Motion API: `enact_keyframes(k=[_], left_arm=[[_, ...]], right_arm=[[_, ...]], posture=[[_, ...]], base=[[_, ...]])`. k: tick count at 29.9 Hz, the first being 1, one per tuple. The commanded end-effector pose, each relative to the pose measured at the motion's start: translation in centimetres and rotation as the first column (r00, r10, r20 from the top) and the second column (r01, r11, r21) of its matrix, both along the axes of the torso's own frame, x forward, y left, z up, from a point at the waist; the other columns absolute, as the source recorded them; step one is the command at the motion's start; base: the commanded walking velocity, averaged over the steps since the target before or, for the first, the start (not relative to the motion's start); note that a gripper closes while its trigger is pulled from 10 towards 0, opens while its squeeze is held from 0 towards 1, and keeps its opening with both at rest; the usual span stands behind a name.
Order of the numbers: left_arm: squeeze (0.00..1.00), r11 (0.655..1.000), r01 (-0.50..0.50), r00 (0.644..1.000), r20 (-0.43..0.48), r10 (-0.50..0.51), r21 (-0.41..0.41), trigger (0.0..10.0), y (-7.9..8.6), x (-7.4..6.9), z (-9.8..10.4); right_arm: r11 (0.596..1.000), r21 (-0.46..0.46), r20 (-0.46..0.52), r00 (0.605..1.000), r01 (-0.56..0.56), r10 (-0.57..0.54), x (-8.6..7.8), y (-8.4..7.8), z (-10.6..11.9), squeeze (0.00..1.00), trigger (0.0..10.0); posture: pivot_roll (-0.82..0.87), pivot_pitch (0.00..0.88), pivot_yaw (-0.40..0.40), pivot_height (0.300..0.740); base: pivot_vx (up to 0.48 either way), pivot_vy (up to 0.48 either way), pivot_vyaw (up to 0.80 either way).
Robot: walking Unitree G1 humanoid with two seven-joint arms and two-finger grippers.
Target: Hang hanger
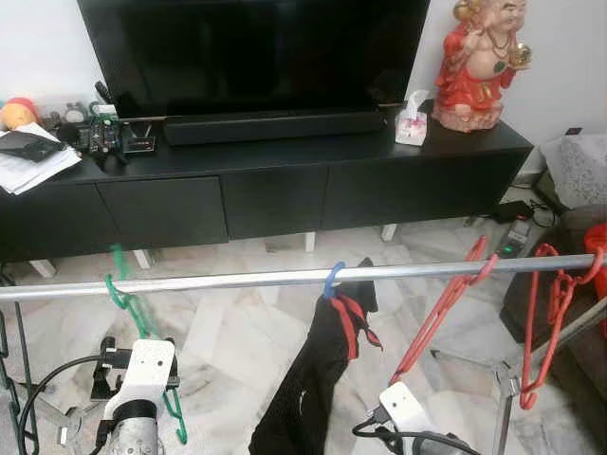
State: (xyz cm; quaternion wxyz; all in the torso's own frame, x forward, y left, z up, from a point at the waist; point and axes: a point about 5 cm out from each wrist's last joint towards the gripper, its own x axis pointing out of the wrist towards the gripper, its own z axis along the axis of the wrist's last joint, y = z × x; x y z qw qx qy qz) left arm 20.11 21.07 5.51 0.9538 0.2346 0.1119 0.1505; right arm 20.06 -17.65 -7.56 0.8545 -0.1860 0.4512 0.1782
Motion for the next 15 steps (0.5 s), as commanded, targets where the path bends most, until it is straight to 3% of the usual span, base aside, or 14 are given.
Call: enact_keyframes(k=[1,6,15], left_arm=[[0.0,0.999,0.044,0.999,-0.005,-0.044,0.005,10.0,-0.6,-0.1,-0.1],[0.0,0.991,0.133,0.991,-0.002,-0.133,0.029,10.0,-1.4,-0.2,0.0],[0.0,0.998,0.041,0.996,0.074,-0.044,0.038,10.0,-0.5,-1.3,1.0]], right_arm=[[1.0,-0.009,0.005,1.0,-0.006,0.006,0.2,-0.1,0.1,0.0,10.0],[1.0,-0.01,0.007,1.0,-0.005,0.005,0.3,-0.1,0.2,0.0,10.0],[1.0,-0.006,0.006,1.0,-0.004,0.004,0.2,-0.1,0.1,0.0,10.0]], posture=[[-0.07,0.0,-0.038,0.74],[-0.07,0.0,-0.04,0.74],[-0.07,0.0,-0.038,0.74]], base=[[0.0,0.0,0.0],[0.0,0.0,0.0],[0.0,0.0,0.0]])
